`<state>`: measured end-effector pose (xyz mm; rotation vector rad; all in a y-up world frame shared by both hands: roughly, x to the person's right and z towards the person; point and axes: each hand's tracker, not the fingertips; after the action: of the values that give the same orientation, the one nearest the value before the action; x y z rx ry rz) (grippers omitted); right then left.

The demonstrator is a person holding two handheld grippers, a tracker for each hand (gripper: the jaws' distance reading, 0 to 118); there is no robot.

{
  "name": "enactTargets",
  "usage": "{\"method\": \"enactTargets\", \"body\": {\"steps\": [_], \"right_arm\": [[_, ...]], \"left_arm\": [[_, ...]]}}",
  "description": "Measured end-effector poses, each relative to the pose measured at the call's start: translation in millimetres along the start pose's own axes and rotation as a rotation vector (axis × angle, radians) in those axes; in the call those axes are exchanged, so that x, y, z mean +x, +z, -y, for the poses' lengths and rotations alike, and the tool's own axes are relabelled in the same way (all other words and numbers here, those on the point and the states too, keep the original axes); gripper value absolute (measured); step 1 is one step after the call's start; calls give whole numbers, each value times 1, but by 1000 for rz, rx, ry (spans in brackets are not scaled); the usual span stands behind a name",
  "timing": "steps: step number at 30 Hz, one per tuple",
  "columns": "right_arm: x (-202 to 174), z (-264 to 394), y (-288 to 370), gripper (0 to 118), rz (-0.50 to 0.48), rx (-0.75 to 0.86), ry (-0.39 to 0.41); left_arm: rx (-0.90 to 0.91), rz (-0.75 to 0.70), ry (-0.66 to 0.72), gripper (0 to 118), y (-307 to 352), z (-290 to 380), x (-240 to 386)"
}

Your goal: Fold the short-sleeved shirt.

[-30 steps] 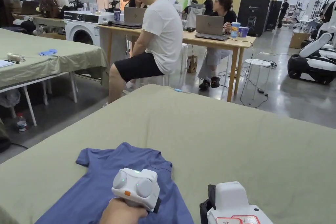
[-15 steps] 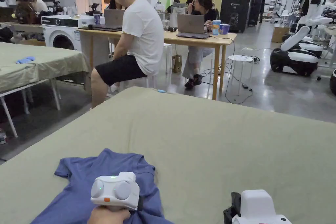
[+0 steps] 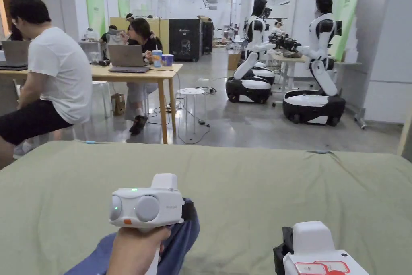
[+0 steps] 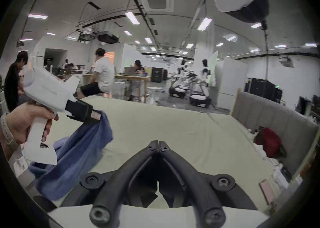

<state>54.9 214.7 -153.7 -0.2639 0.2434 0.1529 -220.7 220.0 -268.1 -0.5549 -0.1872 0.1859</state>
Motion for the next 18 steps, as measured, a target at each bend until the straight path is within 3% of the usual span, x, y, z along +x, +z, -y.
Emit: {"method": "enactTargets", "body": {"steps": [5, 8, 13, 15, 18], "right_arm": [[82, 17, 18, 0, 146, -16, -46], [122, 34, 22, 0, 203, -50, -74], [170, 63, 22, 0, 259, -99, -106], [180, 71, 20, 0, 259, -113, -115], [189, 78, 15, 0, 271, -131, -123]], "left_arm": [[-33, 225, -91, 2, -55, -13, 132], [-123, 226, -179, 2, -106, 8, 188], [-370, 158, -215, 2, -201, 85, 224], [-409, 112, -246, 2, -220, 109, 227], [-403, 113, -182, 2, -224, 120, 222]]}}
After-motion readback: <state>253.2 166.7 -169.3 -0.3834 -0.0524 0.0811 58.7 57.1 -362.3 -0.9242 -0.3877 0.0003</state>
